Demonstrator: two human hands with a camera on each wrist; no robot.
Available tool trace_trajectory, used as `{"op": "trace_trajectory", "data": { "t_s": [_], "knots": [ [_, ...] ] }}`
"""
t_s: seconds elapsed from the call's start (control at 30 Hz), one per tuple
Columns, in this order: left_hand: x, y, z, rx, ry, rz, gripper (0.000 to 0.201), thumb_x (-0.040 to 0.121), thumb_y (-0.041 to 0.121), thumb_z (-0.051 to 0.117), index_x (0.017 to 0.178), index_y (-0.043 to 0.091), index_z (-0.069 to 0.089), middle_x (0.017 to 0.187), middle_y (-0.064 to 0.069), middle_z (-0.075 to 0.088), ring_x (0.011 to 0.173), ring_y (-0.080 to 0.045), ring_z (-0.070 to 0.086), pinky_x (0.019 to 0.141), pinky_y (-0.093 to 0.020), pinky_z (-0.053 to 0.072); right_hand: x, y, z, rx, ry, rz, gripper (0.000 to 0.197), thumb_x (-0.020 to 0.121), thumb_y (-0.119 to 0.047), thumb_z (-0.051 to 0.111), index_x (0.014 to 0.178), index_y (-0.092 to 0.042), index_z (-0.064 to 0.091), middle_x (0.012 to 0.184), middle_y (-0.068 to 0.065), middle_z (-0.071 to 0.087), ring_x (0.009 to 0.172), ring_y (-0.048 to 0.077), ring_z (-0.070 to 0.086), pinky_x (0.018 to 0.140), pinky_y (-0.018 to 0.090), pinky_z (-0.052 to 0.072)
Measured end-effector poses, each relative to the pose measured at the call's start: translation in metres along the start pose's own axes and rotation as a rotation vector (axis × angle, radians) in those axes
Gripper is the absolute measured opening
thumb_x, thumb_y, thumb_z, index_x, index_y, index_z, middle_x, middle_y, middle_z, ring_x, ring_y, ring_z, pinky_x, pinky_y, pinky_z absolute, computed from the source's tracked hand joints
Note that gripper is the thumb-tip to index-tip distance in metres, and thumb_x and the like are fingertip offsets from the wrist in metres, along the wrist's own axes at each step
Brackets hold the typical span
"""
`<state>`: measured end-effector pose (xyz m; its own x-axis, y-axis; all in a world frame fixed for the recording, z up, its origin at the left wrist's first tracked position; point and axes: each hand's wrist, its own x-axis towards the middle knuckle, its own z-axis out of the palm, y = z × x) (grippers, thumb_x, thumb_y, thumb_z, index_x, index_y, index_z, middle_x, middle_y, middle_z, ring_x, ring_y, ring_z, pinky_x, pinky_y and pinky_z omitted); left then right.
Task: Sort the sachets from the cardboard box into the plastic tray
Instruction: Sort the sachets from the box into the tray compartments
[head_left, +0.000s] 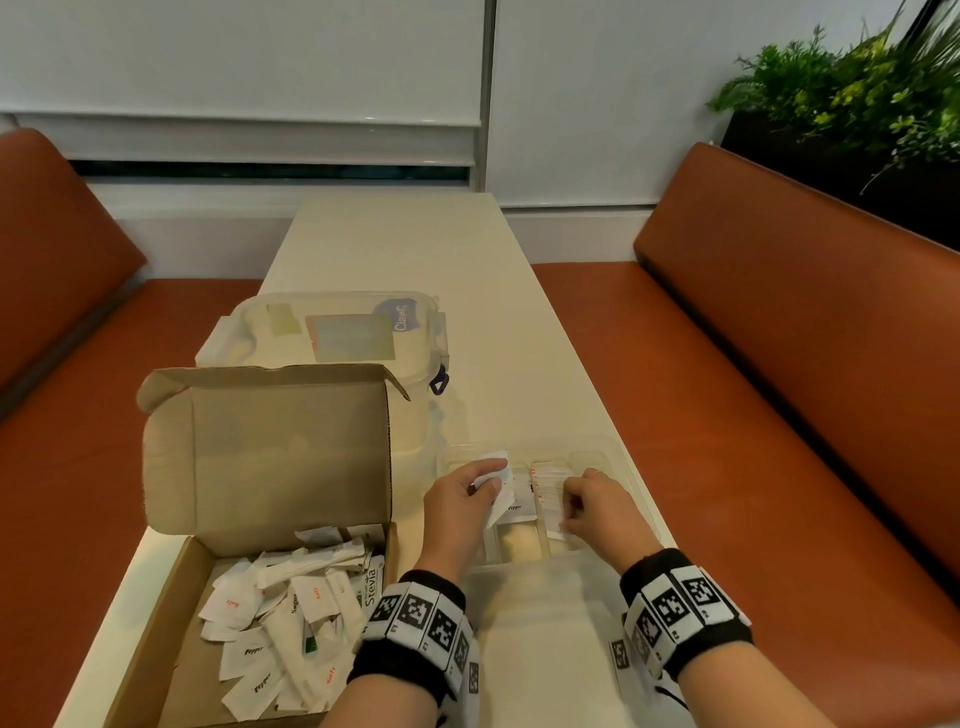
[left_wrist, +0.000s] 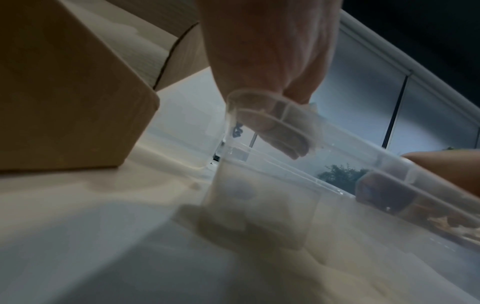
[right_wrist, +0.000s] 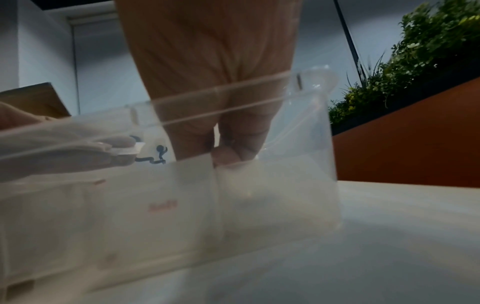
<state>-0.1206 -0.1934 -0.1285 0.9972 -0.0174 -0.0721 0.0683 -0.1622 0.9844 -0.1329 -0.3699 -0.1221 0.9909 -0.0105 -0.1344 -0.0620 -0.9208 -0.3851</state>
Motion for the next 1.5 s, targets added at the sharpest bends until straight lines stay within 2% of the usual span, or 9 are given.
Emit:
{"op": "trace_trajectory", "data": {
  "t_s": [0.17, 0.27, 0.33, 0.53, 0.67, 0.9, 1.07, 1.3, 1.5],
  "knots": [
    [-0.002, 0.005, -0.001, -0.092, -0.063, -0.050, 0.054, 0.088, 0.005, 0.061, 0.127, 0.039, 0.047, 0.102, -0.004, 0.070, 0.096, -0.018, 0.065, 0.089, -0.030, 0.051, -0.002, -0.001, -0.003, 0.136, 0.084, -0.022, 0.015, 0.081, -0.012, 0.067, 0.080, -0.016, 0.053, 0.083, 0.000, 0.053, 0.074, 0.015, 0.049, 0.061, 0.017, 0.035],
    [-0.003, 0.007, -0.001, -0.119, -0.152, -0.074, 0.062, 0.087, 0.006, 0.063, 0.130, 0.044, 0.039, 0.098, -0.003, 0.073, 0.093, -0.015, 0.068, 0.086, -0.028, 0.053, -0.003, -0.014, -0.010, 0.418, 0.206, -0.033, 0.014, 0.088, -0.029, 0.064, 0.100, -0.025, 0.059, 0.088, -0.006, 0.060, 0.069, 0.008, 0.053, 0.062, 0.017, 0.044],
    [-0.004, 0.007, -0.001, -0.145, -0.199, -0.077, 0.060, 0.087, 0.005, 0.063, 0.130, 0.040, 0.042, 0.095, -0.002, 0.074, 0.090, -0.012, 0.069, 0.081, -0.025, 0.052, -0.001, -0.023, -0.014, 0.599, 0.145, -0.011, 0.021, 0.089, -0.028, 0.064, 0.109, -0.027, 0.059, 0.091, -0.004, 0.063, 0.065, 0.008, 0.058, 0.055, 0.016, 0.048],
    [-0.004, 0.009, 0.006, -0.337, -0.189, -0.250, 0.037, 0.094, 0.014, 0.056, 0.129, 0.023, 0.049, 0.098, -0.005, 0.068, 0.092, -0.017, 0.064, 0.086, -0.035, 0.053, 0.002, -0.031, -0.012, 0.778, 0.123, 0.016, 0.006, 0.084, -0.008, 0.069, 0.082, -0.008, 0.063, 0.071, 0.007, 0.058, 0.051, 0.008, 0.057, 0.050, 0.018, 0.050],
    [0.000, 0.008, 0.008, -0.464, -0.197, -0.364, 0.041, 0.089, 0.014, 0.063, 0.128, 0.011, 0.050, 0.115, -0.013, 0.064, 0.102, -0.022, 0.065, 0.083, -0.028, 0.055, 0.002, -0.032, -0.010, 0.828, 0.190, 0.064, 0.009, 0.085, -0.005, 0.067, 0.079, -0.007, 0.059, 0.068, 0.005, 0.054, 0.053, 0.016, 0.058, 0.053, 0.025, 0.053],
    [0.001, 0.006, 0.004, -0.319, -0.010, -0.253, 0.036, 0.088, 0.001, 0.062, 0.118, 0.019, 0.061, 0.115, -0.016, 0.064, 0.107, -0.028, 0.062, 0.091, -0.042, 0.053, -0.001, -0.027, -0.020, 1.149, 0.175, 0.102, 0.006, 0.087, -0.003, 0.063, 0.082, -0.003, 0.062, 0.069, 0.008, 0.061, 0.052, 0.012, 0.060, 0.048, 0.022, 0.051],
    [0.000, 0.019, 0.007, -0.461, -0.014, -0.261, 0.030, 0.095, -0.004, 0.044, 0.096, 0.010, 0.070, 0.102, -0.014, 0.067, 0.089, -0.029, 0.067, 0.065, -0.031, 0.060, -0.002, -0.026, -0.018, 1.267, 0.171, 0.087, 0.004, 0.087, -0.005, 0.064, 0.084, -0.002, 0.067, 0.070, 0.005, 0.066, 0.058, 0.012, 0.060, 0.054, 0.022, 0.052],
    [0.003, 0.024, 0.008, -0.368, -0.021, -0.120, 0.012, 0.088, 0.014, 0.065, 0.097, 0.015, 0.073, 0.099, -0.008, 0.073, 0.101, -0.027, 0.066, 0.093, -0.041, 0.051, -0.007, -0.026, -0.003, 1.287, 0.187, 0.130, 0.007, 0.086, -0.010, 0.066, 0.081, -0.009, 0.070, 0.068, 0.000, 0.066, 0.061, 0.011, 0.060, 0.057, 0.022, 0.051],
    [0.006, 0.019, 0.006, -0.152, 0.035, -0.037, 0.012, 0.086, 0.013, 0.067, 0.096, 0.018, 0.072, 0.094, 0.004, 0.071, 0.094, -0.015, 0.065, 0.085, -0.027, 0.052, -0.006, -0.027, -0.006, 1.134, 0.128, 0.075, 0.002, 0.083, -0.012, 0.070, 0.085, -0.011, 0.070, 0.072, 0.001, 0.069, 0.066, 0.011, 0.063, 0.059, 0.019, 0.051]
  ]
}}
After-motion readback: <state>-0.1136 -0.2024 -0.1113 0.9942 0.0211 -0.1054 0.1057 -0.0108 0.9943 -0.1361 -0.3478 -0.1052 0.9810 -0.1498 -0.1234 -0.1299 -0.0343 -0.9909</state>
